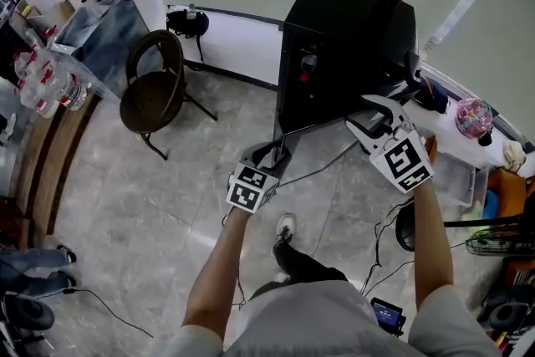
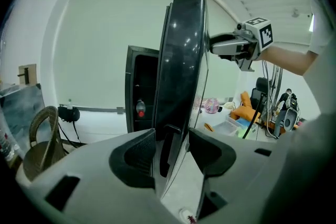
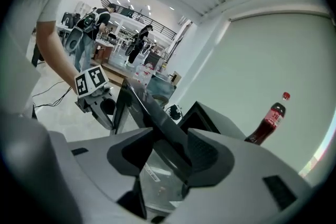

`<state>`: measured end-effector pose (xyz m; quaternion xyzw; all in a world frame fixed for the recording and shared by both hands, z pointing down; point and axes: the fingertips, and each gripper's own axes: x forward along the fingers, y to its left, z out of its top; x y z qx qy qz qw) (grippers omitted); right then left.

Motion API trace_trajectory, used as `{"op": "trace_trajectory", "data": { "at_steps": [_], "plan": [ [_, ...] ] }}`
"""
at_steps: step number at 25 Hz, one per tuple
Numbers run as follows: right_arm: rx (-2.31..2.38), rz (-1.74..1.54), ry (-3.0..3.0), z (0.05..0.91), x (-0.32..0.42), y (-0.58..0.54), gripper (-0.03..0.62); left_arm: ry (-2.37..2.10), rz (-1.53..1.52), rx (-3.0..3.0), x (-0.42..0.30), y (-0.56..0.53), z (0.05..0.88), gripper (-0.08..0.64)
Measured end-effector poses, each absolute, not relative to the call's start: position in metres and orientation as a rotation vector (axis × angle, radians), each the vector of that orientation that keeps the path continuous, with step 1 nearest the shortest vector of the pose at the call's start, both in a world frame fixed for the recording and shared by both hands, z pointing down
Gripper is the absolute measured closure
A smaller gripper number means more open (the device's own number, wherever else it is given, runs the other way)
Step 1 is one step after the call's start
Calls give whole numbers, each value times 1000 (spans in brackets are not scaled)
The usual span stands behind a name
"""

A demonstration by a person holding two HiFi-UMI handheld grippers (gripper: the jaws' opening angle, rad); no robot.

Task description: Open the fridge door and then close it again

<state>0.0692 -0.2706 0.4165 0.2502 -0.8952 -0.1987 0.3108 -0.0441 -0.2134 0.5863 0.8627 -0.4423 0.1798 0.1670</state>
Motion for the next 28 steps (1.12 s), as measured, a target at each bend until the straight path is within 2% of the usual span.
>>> {"op": "trace_trajectory", "data": {
  "at_steps": [9,12,28],
  "plan": [
    [581,-601,-2299,419,45,-303,394,-1204,528,2469,-68,-262,586,367],
    [589,-597,-2285,422,41,-308,413,-1191,533,2456,-73,-271,587,371],
    [868,-510,-2148,423,27,-353,425,-979,586,2532,-91,-339,589,382]
  ]
}}
